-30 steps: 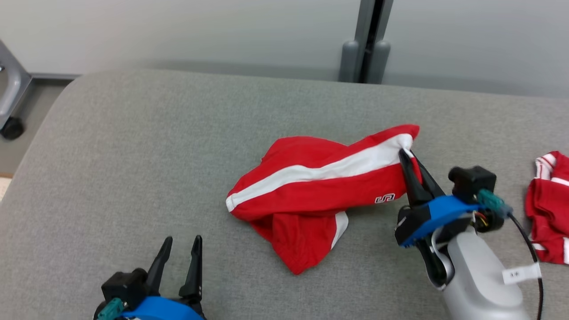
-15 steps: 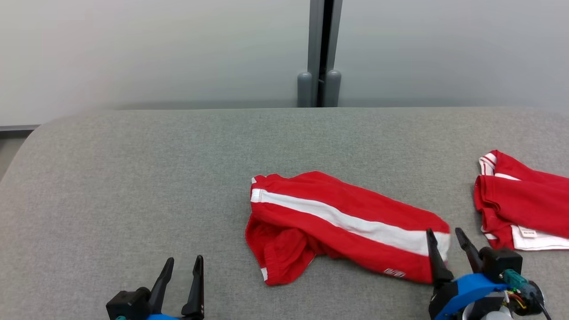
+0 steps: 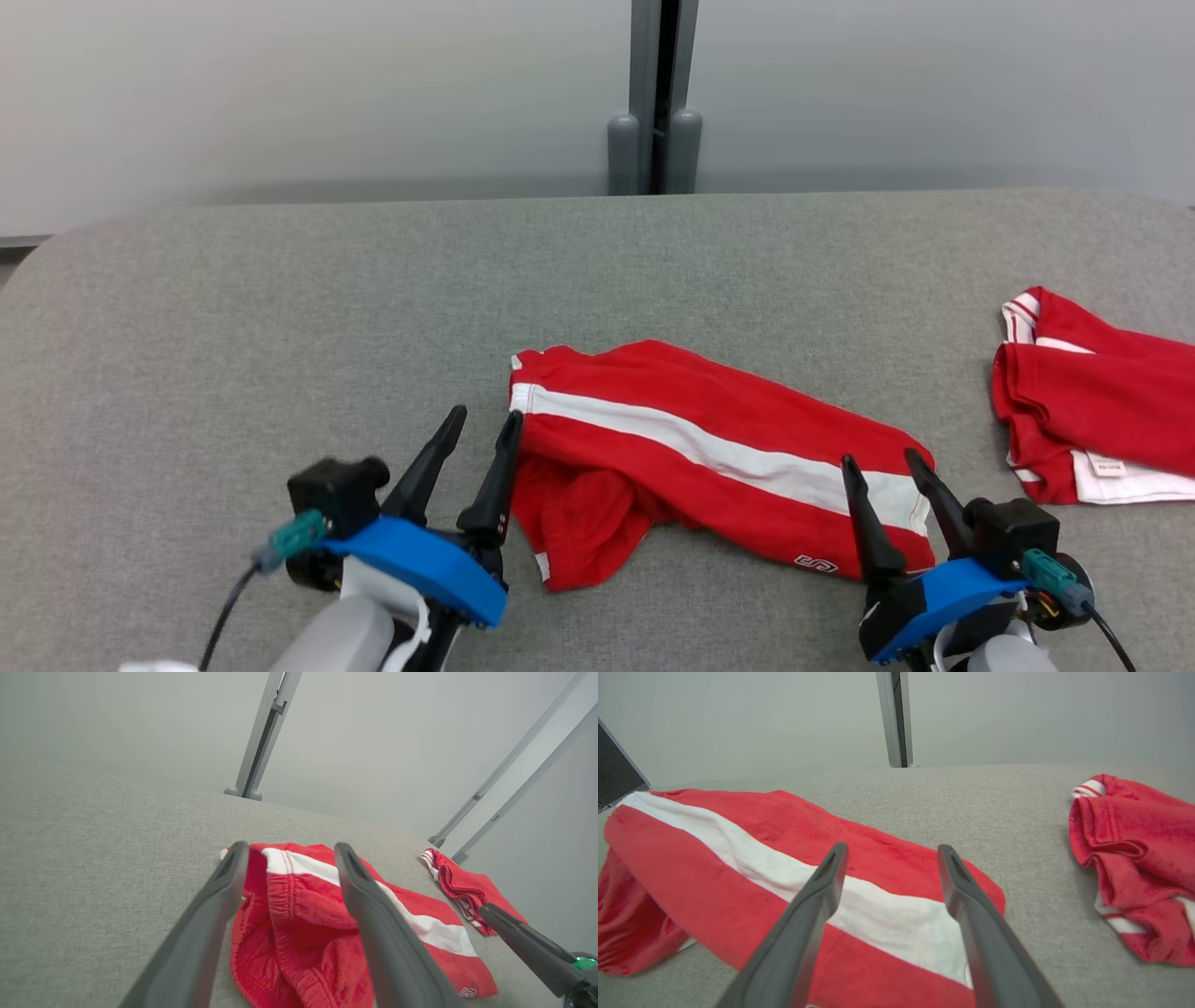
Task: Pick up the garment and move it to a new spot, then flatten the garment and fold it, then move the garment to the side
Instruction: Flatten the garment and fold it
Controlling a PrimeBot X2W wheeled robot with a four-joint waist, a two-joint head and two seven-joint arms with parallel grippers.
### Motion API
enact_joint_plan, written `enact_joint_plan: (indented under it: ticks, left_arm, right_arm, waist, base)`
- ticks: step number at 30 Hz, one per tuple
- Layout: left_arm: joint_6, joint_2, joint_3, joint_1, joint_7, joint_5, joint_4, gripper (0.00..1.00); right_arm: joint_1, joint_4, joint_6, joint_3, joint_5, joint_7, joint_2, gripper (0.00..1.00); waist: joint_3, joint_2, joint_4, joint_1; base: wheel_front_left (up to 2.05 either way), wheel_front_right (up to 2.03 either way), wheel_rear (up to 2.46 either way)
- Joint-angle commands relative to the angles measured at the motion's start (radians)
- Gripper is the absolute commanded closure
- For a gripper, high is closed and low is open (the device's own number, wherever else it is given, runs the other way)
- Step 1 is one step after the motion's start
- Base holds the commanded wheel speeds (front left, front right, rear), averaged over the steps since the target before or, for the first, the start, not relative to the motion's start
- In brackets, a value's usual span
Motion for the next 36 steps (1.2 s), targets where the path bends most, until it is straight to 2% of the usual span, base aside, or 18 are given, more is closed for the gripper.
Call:
enact_joint_plan:
  ticks: [1, 5, 12, 19, 23, 24, 25, 29, 36]
  left_arm:
    - [0.002, 0.026, -0.043, -0.052, 0.015, -0.052, 0.016, 0.0]
    - [0.002, 0.07, -0.131, -0.133, 0.05, -0.178, 0.048, 0.0]
    - [0.002, 0.111, -0.236, -0.208, 0.103, -0.383, 0.064, 0.0]
    - [0.002, 0.145, -0.327, -0.251, 0.11, -0.483, 0.092, 0.0]
    - [0.002, 0.15, -0.357, -0.265, 0.086, -0.504, 0.098, 0.0]
    - [0.002, 0.151, -0.366, -0.268, 0.077, -0.51, 0.099, 0.23]
    - [0.002, 0.155, -0.378, -0.274, 0.066, -0.513, 0.098, 1.0]
    - [0.002, 0.164, -0.413, -0.274, 0.033, -0.532, 0.102, 1.0]
    - [0.002, 0.175, -0.396, -0.193, -0.007, -0.507, 0.077, 1.0]
  right_arm:
    - [-0.014, -0.006, 0.0, 0.01, 0.007, 0.0, -0.003, 0.0]
    - [-0.015, -0.019, 0.0, 0.029, 0.015, 0.0, -0.003, 0.0]
    - [-0.025, -0.028, 0.0, 0.053, 0.028, 0.0, -0.003, 0.0]
    - [-0.031, -0.034, 0.0, 0.071, 0.032, 0.0, -0.003, 0.0]
    - [-0.032, -0.034, 0.0, 0.073, 0.031, 0.0, -0.003, 0.0]
    - [-0.032, -0.034, 0.0, 0.073, 0.031, 0.0, -0.003, 0.0]
    - [-0.031, -0.035, 0.0, 0.073, 0.032, 0.0, -0.003, 0.0]
    - [-0.02, -0.029, 0.0, 0.067, 0.03, 0.0, -0.003, 0.0]
    - [0.03, -0.006, 0.0, 0.041, 0.035, 0.0, -0.003, 0.0]
  waist:
    - [0.008, -0.0001, -0.004, 0.0]
    - [0.026, -0.0001, -0.017, 0.0]
    - [0.053, -0.0001, -0.041, 0.0]
    - [0.065, -0.0001, -0.066, 0.0]
    - [0.066, -0.0001, -0.073, 0.0]
    - [0.067, -0.0001, -0.075, 0.0]
    - [0.067, -0.0001, -0.076, 0.0]
    - [0.056, -0.0001, -0.071, 0.0]
    - [-0.004, -0.0001, -0.022, 0.0]
  base:
    - [0.0, 0.0, 0.0]
    - [0.0, 0.0, 0.0]
    - [0.0, 0.0, 0.0]
    - [0.0, 0.0, 0.0]
    - [0.0, 0.0, 0.0]
    - [0.0, 0.0, 0.0]
    - [0.0, 0.0, 0.0]
    - [0.0, 0.0, 0.0]
    - [0.0, 0.0, 0.0]
